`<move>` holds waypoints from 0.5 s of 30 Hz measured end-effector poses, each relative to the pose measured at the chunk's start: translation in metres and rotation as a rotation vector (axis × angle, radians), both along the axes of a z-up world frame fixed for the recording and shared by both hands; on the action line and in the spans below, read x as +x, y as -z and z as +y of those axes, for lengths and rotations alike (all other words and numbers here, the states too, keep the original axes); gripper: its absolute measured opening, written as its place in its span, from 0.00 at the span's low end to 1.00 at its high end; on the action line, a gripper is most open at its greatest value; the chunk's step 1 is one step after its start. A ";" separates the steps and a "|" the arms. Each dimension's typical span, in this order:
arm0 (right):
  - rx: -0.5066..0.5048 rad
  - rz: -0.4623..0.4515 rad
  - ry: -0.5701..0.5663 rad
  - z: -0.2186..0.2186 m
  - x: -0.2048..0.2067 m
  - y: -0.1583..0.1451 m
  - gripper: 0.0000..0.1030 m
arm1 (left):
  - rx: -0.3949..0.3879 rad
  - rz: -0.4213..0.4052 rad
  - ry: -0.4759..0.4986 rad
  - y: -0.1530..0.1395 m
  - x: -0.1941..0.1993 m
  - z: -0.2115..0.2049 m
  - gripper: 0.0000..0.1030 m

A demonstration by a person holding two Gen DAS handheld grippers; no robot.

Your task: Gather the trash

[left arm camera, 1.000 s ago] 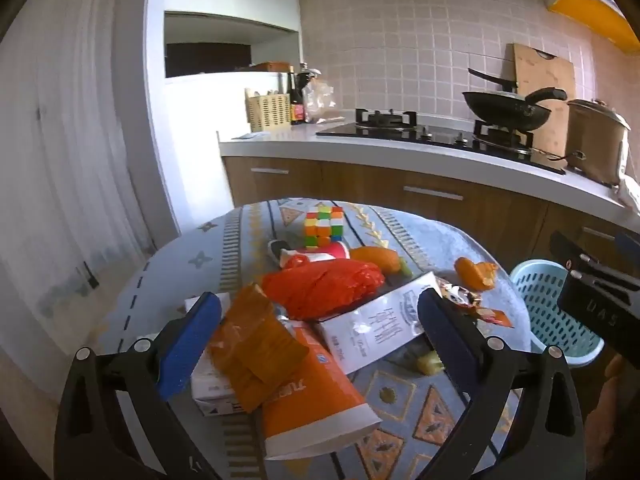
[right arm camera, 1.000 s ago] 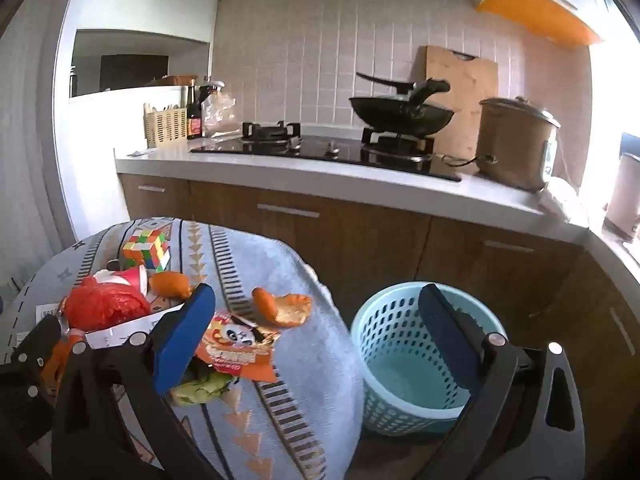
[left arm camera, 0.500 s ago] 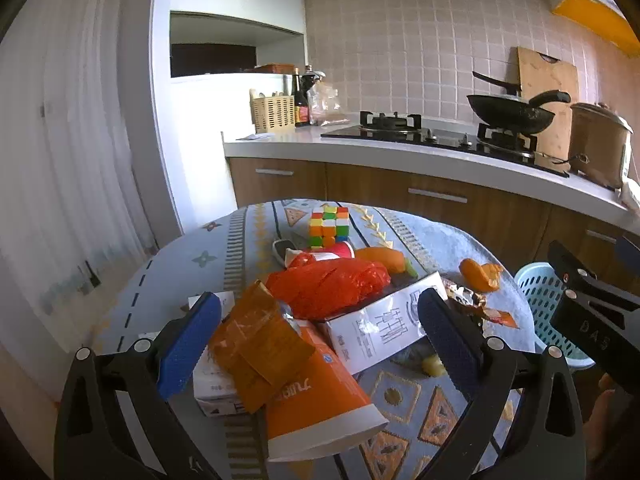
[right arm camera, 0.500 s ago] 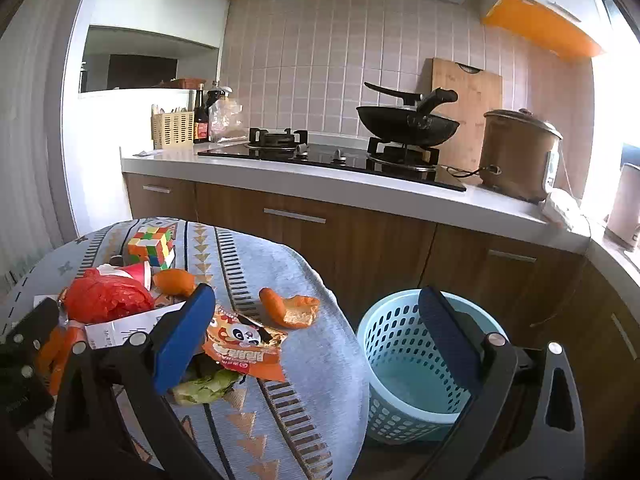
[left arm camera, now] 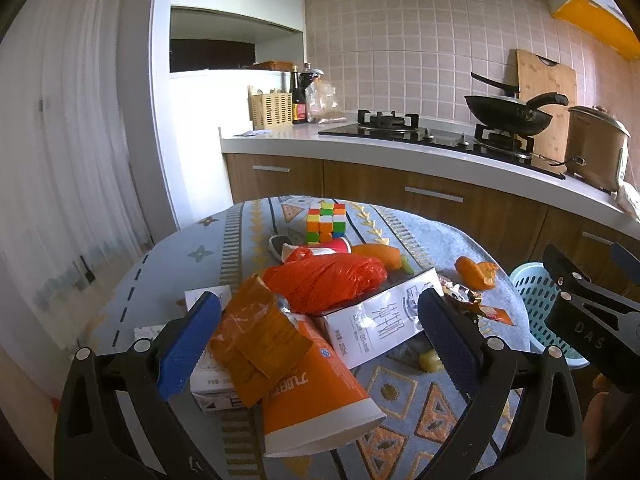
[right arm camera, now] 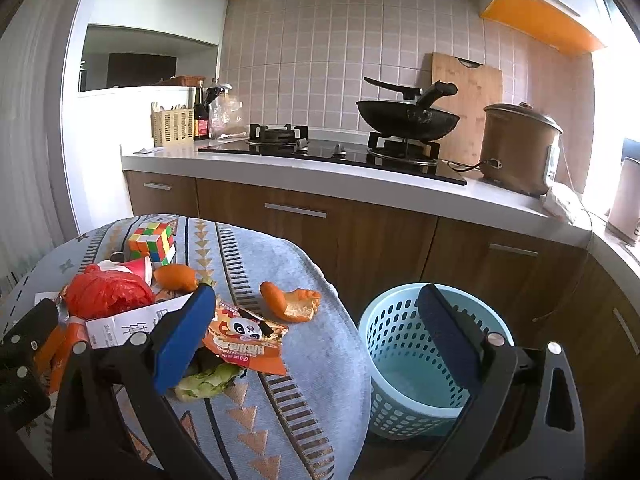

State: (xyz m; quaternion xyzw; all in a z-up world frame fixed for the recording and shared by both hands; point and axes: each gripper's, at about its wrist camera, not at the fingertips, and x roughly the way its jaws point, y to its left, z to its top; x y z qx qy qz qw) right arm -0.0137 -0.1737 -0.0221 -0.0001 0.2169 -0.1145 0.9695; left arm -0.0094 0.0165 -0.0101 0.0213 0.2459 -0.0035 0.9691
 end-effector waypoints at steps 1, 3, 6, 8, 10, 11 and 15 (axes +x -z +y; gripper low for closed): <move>0.001 0.002 -0.001 0.000 0.000 0.000 0.92 | -0.001 0.000 0.001 0.000 -0.001 -0.001 0.93; 0.001 0.006 -0.001 -0.001 0.000 0.001 0.91 | -0.009 0.004 0.001 0.000 0.003 0.005 0.93; 0.002 0.011 0.001 -0.001 0.000 0.002 0.91 | -0.016 0.010 0.004 0.000 0.005 0.006 0.93; 0.002 0.014 0.002 -0.001 0.002 0.002 0.90 | -0.016 0.013 0.003 0.000 0.006 0.007 0.93; 0.002 0.016 0.003 -0.001 0.002 0.002 0.90 | -0.017 0.011 0.002 0.000 0.006 0.007 0.93; 0.002 0.018 0.003 -0.001 0.003 0.002 0.90 | -0.017 0.011 0.001 0.000 0.006 0.007 0.93; 0.003 0.019 0.003 0.000 0.003 0.002 0.90 | -0.017 0.010 -0.001 0.001 0.007 0.007 0.93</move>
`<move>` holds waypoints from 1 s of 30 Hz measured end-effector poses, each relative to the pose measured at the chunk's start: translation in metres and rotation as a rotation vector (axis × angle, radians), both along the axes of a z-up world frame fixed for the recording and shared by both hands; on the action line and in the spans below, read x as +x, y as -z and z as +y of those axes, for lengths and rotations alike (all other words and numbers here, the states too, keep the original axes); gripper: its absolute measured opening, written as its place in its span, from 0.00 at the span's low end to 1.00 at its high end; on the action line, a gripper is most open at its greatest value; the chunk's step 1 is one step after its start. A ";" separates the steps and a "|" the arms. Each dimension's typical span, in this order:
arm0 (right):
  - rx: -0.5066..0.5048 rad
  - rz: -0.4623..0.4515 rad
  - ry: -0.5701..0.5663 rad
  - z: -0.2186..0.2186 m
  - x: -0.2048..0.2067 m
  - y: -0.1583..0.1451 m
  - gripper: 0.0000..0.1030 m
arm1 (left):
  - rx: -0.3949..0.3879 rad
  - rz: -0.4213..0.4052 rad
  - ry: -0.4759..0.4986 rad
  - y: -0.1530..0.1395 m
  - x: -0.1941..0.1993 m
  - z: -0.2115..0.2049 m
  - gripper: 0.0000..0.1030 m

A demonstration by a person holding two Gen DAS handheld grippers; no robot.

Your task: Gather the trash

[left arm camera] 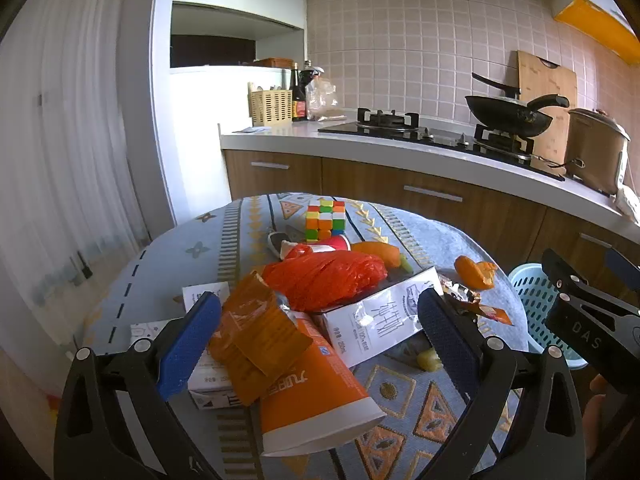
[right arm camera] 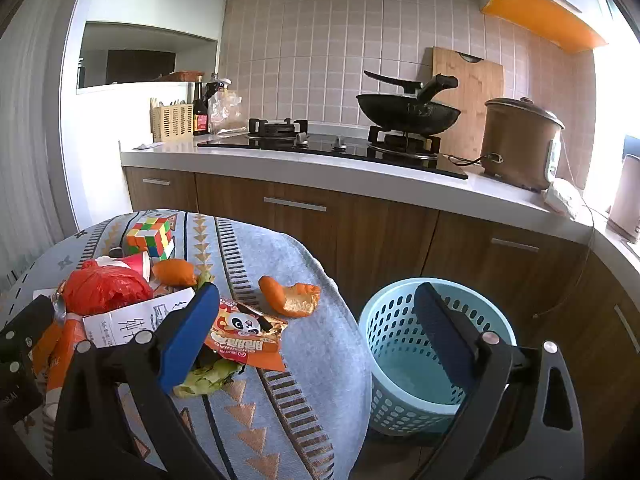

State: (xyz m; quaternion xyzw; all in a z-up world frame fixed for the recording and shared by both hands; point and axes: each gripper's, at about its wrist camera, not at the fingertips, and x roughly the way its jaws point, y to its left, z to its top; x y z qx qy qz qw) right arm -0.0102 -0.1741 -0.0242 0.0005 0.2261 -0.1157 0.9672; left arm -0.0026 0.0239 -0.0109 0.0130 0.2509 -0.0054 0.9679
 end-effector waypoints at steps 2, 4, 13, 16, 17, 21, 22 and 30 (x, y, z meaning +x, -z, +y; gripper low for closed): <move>0.000 -0.001 0.000 0.000 0.000 0.000 0.90 | 0.000 0.001 -0.001 0.000 0.001 0.000 0.93; -0.001 -0.001 0.000 0.000 0.000 0.000 0.90 | -0.001 0.002 0.000 0.001 0.001 0.000 0.93; 0.000 0.000 -0.001 -0.001 -0.001 0.000 0.90 | -0.004 0.002 -0.001 0.003 0.001 0.001 0.93; 0.000 0.000 0.000 -0.001 -0.001 0.000 0.90 | -0.002 -0.001 -0.001 0.002 0.000 0.001 0.93; 0.001 0.001 0.000 -0.001 -0.001 0.001 0.90 | -0.002 0.000 -0.001 0.002 0.000 0.001 0.93; -0.001 0.002 0.000 -0.001 -0.001 0.001 0.90 | -0.003 0.000 -0.002 0.003 0.000 0.001 0.93; -0.001 0.002 0.001 -0.001 -0.001 0.002 0.90 | -0.002 -0.001 -0.002 0.002 0.000 0.001 0.93; 0.001 0.017 -0.004 -0.003 0.000 0.007 0.83 | -0.006 -0.002 -0.013 0.005 -0.001 0.008 0.93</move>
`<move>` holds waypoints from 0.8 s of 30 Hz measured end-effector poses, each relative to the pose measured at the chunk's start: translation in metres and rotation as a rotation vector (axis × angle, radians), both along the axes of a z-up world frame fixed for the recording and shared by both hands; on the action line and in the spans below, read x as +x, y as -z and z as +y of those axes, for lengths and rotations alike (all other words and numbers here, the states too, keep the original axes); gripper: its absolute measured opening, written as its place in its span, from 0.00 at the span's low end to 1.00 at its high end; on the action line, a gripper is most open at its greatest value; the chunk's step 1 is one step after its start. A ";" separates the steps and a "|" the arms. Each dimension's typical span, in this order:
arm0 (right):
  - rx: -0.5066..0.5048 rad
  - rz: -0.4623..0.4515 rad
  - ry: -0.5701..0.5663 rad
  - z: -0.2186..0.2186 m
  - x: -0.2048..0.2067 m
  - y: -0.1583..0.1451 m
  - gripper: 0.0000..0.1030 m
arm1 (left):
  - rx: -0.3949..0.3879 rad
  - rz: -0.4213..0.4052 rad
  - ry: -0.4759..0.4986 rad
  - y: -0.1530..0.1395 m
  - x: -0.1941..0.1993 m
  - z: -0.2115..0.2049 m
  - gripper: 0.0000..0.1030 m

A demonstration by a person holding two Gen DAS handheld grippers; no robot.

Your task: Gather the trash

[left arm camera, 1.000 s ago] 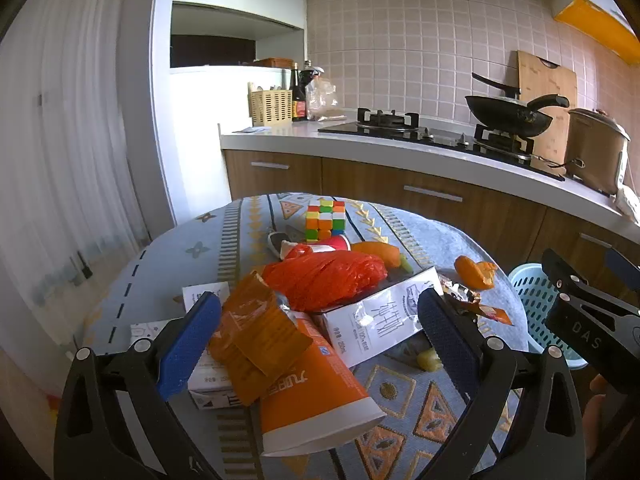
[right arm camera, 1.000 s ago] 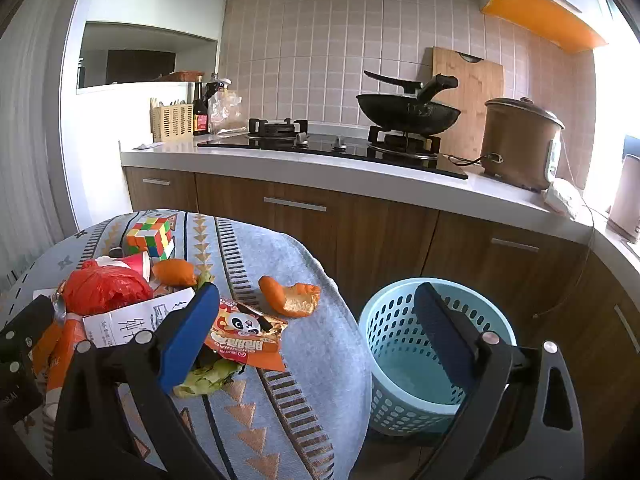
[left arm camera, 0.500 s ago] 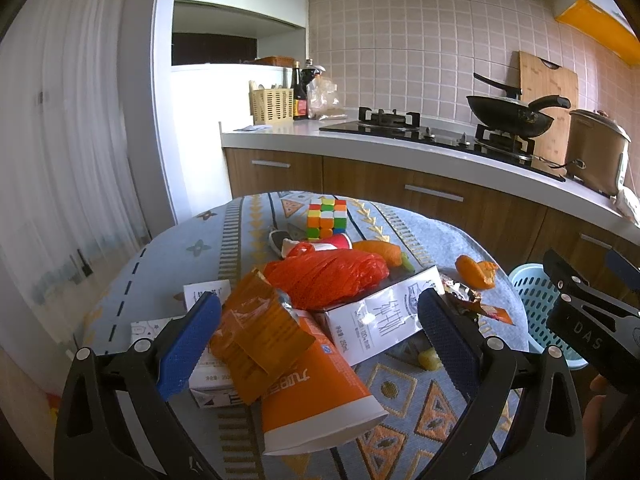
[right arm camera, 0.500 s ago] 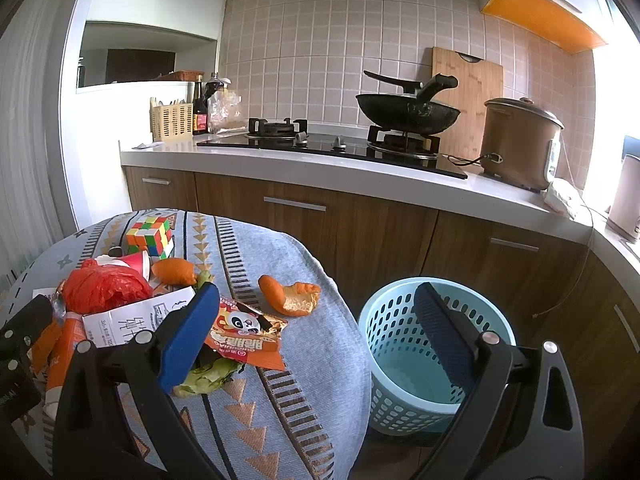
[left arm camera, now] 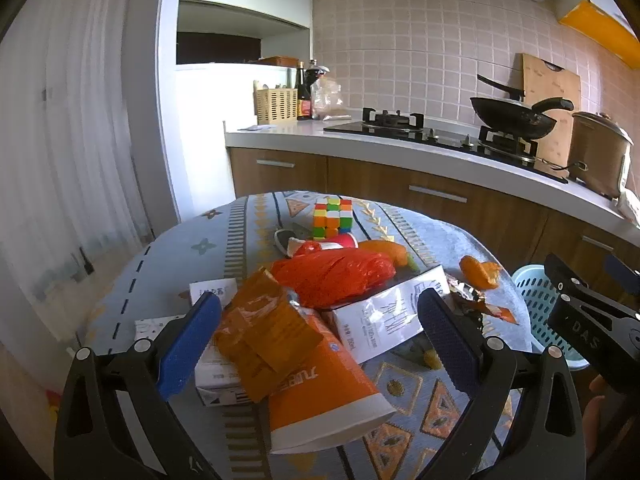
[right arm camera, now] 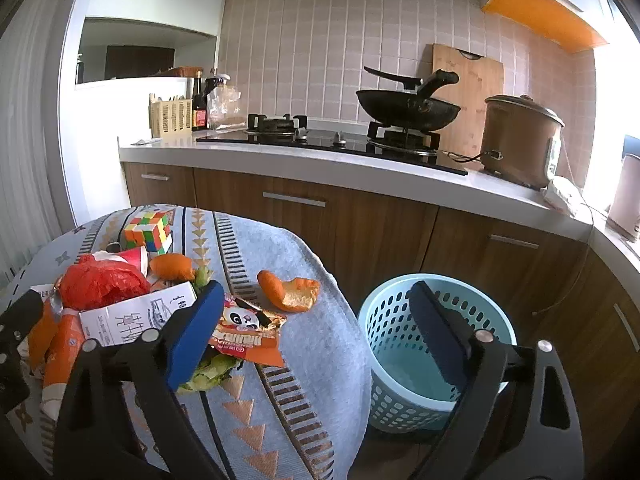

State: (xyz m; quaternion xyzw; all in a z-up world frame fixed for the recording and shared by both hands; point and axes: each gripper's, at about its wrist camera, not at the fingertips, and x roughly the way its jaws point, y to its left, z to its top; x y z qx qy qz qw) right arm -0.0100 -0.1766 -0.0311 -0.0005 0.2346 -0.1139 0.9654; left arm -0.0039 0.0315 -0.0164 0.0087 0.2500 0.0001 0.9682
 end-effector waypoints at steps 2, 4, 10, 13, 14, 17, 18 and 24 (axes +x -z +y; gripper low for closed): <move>0.000 0.006 -0.003 0.001 0.001 0.002 0.82 | -0.001 -0.001 -0.006 0.001 -0.002 0.005 0.93; 0.000 0.013 -0.007 0.003 0.003 0.004 0.80 | -0.004 -0.002 -0.018 0.002 -0.004 0.014 0.93; 0.003 0.023 -0.036 0.008 0.007 0.008 0.76 | -0.044 -0.005 -0.040 0.007 -0.013 0.061 0.93; 0.002 0.038 -0.055 0.013 0.012 0.011 0.63 | -0.062 0.013 -0.079 0.013 -0.013 0.093 0.93; 0.006 0.052 -0.068 0.015 0.014 0.014 0.57 | -0.069 0.018 -0.086 0.014 -0.013 0.100 0.93; 0.002 0.075 -0.087 0.021 0.019 0.018 0.40 | -0.091 0.060 -0.102 0.023 -0.006 0.121 0.92; 0.000 0.079 -0.092 0.022 0.020 0.019 0.36 | -0.099 0.091 -0.098 0.027 0.000 0.125 0.92; -0.007 0.083 -0.114 0.027 0.022 0.021 0.36 | -0.157 0.233 -0.065 0.055 0.024 0.136 0.83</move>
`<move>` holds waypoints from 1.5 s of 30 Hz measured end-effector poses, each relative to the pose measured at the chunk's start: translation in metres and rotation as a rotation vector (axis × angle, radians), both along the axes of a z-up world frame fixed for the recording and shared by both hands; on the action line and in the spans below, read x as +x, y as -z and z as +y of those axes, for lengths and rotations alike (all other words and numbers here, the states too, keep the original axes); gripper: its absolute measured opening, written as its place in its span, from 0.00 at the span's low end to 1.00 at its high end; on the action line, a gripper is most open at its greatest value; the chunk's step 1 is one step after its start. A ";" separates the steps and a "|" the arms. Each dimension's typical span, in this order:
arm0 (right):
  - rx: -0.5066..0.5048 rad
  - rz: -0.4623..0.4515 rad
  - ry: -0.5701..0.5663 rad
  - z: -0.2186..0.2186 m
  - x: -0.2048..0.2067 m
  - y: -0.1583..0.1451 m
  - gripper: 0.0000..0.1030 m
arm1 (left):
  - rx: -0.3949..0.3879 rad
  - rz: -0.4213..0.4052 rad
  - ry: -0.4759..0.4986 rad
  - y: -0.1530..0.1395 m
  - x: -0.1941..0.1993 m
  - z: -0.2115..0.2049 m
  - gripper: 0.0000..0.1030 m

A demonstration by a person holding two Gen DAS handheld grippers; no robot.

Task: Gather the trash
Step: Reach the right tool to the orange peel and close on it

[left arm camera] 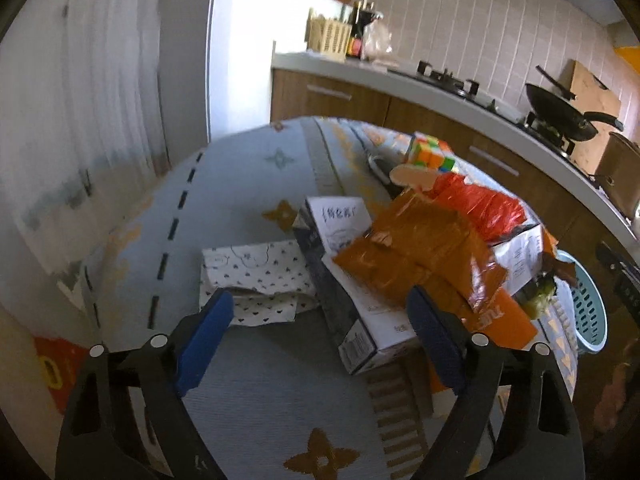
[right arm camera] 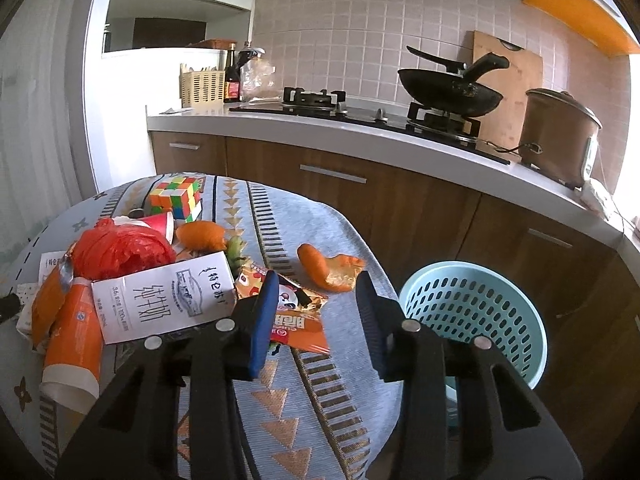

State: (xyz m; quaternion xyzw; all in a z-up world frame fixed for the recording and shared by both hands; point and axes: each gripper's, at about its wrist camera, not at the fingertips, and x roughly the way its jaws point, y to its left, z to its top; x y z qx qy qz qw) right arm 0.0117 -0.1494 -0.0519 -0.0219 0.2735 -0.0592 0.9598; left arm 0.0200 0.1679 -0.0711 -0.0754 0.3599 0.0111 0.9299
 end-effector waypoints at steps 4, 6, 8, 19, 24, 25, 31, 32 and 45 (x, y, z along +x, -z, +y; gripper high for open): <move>-0.004 0.003 -0.006 0.000 -0.001 0.001 0.36 | -0.002 0.022 -0.063 0.006 0.003 0.021 0.81; -0.003 0.007 -0.007 -0.001 0.000 0.002 0.36 | -0.013 0.038 -0.098 0.009 0.001 0.038 0.81; 0.004 0.014 -0.010 -0.001 0.003 0.004 0.36 | -0.053 0.068 -0.118 0.014 0.005 0.053 0.82; 0.045 0.018 -0.006 -0.023 0.012 0.002 0.51 | -0.138 0.120 -0.041 0.029 0.046 0.043 0.67; 0.087 0.077 -0.016 -0.048 0.038 0.009 0.57 | 0.009 0.121 -0.065 0.030 0.046 0.022 0.28; 0.095 0.090 -0.020 -0.051 0.044 0.010 0.57 | 0.016 0.120 -0.064 0.030 0.046 0.020 0.22; 0.142 0.196 -0.077 -0.067 0.090 0.028 0.57 | -0.007 0.092 -0.084 0.025 0.042 0.027 0.00; 0.145 0.216 -0.086 -0.067 0.097 0.033 0.57 | -0.012 0.070 -0.088 0.020 0.040 0.029 0.00; 0.096 0.330 -0.128 -0.055 0.138 0.066 0.31 | -0.004 -0.107 -0.115 -0.043 0.031 0.029 0.00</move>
